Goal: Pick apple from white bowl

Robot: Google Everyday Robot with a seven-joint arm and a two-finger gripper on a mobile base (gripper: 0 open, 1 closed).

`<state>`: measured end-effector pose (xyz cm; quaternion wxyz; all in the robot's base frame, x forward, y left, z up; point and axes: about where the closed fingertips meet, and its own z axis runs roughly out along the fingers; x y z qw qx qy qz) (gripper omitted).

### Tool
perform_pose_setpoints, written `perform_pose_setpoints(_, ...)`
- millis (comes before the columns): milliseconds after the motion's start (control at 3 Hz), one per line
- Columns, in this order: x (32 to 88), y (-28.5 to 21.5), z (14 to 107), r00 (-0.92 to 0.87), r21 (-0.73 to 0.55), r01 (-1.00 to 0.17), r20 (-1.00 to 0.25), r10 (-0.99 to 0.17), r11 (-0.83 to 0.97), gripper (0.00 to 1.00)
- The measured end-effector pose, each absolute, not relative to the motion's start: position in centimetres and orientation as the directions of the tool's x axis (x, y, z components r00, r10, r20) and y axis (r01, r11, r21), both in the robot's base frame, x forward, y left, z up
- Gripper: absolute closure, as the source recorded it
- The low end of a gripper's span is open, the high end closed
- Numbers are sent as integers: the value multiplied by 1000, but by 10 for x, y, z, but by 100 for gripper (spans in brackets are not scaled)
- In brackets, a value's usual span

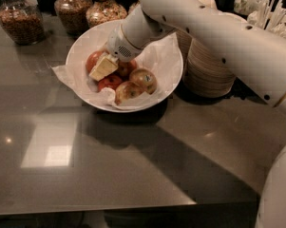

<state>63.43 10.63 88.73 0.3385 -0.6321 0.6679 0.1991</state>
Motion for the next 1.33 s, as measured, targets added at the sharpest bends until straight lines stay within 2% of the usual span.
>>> perform_pose_setpoints(1000, 630, 70, 963, 110, -269, -951, -752, -649, 150, 100)
perform_pose_setpoints(1333, 617, 52, 986, 152, -274, -958, -732, -664, 84, 100)
